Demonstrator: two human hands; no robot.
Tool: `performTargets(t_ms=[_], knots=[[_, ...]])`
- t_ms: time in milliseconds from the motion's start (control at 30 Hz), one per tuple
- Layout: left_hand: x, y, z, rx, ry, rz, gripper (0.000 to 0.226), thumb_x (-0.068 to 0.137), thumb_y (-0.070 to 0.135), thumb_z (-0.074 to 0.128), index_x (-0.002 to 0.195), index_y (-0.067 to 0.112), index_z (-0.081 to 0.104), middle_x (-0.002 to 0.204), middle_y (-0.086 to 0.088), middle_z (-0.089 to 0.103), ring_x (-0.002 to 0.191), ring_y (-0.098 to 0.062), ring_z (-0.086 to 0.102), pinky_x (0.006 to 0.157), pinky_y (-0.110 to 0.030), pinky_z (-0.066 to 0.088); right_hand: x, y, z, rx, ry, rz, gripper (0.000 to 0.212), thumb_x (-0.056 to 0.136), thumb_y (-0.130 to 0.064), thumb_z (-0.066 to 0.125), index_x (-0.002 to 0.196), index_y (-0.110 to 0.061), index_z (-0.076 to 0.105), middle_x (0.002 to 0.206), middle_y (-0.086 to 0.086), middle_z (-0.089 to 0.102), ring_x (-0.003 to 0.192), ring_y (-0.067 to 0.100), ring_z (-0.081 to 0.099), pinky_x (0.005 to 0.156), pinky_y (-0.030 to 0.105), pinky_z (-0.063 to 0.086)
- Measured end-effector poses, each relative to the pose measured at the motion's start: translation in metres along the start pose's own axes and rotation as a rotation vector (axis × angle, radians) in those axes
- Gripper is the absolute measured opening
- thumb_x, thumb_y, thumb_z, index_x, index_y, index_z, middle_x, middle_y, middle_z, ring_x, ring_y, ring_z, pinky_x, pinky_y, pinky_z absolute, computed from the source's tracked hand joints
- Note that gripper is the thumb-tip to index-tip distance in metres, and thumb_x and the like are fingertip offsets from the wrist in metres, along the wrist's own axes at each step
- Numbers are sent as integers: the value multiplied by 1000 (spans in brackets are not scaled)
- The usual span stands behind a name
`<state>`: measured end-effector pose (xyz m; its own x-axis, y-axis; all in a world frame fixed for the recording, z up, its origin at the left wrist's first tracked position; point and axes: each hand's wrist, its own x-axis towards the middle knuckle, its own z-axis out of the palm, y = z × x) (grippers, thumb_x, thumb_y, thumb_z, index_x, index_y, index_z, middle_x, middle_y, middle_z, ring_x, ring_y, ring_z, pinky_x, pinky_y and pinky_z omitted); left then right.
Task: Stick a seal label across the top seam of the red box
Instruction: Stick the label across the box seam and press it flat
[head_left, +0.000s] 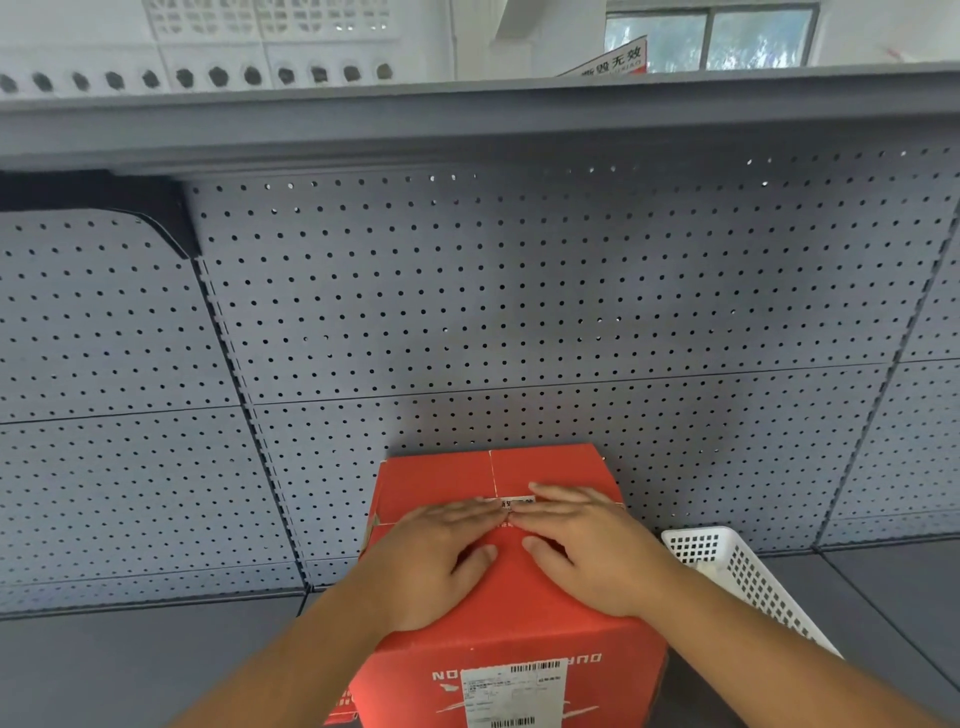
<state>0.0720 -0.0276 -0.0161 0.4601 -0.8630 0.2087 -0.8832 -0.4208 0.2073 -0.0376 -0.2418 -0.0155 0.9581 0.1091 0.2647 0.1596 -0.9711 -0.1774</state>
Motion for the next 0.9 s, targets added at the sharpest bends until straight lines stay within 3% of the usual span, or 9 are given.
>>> performTargets(t_ms=[100, 167, 267, 467, 567, 667, 767, 900], knots=[[-2, -3, 3, 11, 72, 6, 48, 105, 49, 39, 151, 35, 45, 157, 18, 42, 147, 3, 29, 118, -20, 12, -1, 1, 3, -7, 68, 28, 48, 101, -50, 32, 139, -38, 58, 146, -23, 53, 146, 0, 29, 120, 31, 20], [-5, -6, 6, 4, 129, -2, 45, 103, 50, 40, 141, 33, 58, 148, 15, 55, 142, -1, 41, 121, -31, 29, -2, 2, 5, -14, 109, 51, 47, 99, -49, 34, 132, -35, 65, 140, -21, 60, 143, 1, 35, 119, 34, 26], [-11, -12, 10, 28, 227, -44, 43, 101, 49, 42, 123, 29, 73, 130, 12, 70, 129, -7, 58, 110, -41, 48, -3, 2, 8, -51, 189, 74, 43, 96, -45, 41, 118, -31, 75, 128, -17, 69, 135, 5, 48, 113, 33, 32], [-16, -10, 9, 69, 350, -50, 38, 100, 42, 49, 96, 21, 80, 114, 7, 78, 106, -12, 71, 94, -38, 58, -5, 2, 12, -118, 282, 113, 40, 91, -42, 46, 101, -25, 81, 110, -13, 78, 119, 9, 62, 107, 37, 45], [-16, -5, 5, 32, 333, -4, 31, 99, 41, 52, 120, 29, 72, 125, 12, 71, 111, -9, 64, 98, -36, 54, -6, -1, 7, -81, 250, 58, 37, 94, -42, 49, 115, -24, 75, 119, -14, 73, 123, 8, 55, 102, 40, 50], [-13, -2, 4, 61, 204, 52, 40, 102, 50, 44, 140, 42, 56, 142, 17, 59, 127, -6, 51, 107, -34, 40, -7, -4, 1, -50, 115, -36, 43, 100, -48, 42, 136, -35, 60, 139, -24, 58, 134, 2, 38, 104, 30, 33], [-11, -3, 3, 38, 177, 49, 39, 102, 52, 42, 134, 42, 62, 141, 18, 61, 130, -6, 49, 109, -35, 37, -7, -4, 1, -53, 115, -35, 42, 100, -49, 40, 133, -37, 63, 138, -25, 59, 133, 0, 37, 104, 30, 31], [-14, -6, 5, 10, 234, 34, 36, 101, 43, 47, 123, 32, 73, 131, 14, 70, 121, -7, 60, 109, -34, 45, -9, -3, 3, -74, 228, -6, 35, 96, -43, 48, 113, -31, 76, 120, -23, 71, 116, 3, 49, 97, 35, 46]])
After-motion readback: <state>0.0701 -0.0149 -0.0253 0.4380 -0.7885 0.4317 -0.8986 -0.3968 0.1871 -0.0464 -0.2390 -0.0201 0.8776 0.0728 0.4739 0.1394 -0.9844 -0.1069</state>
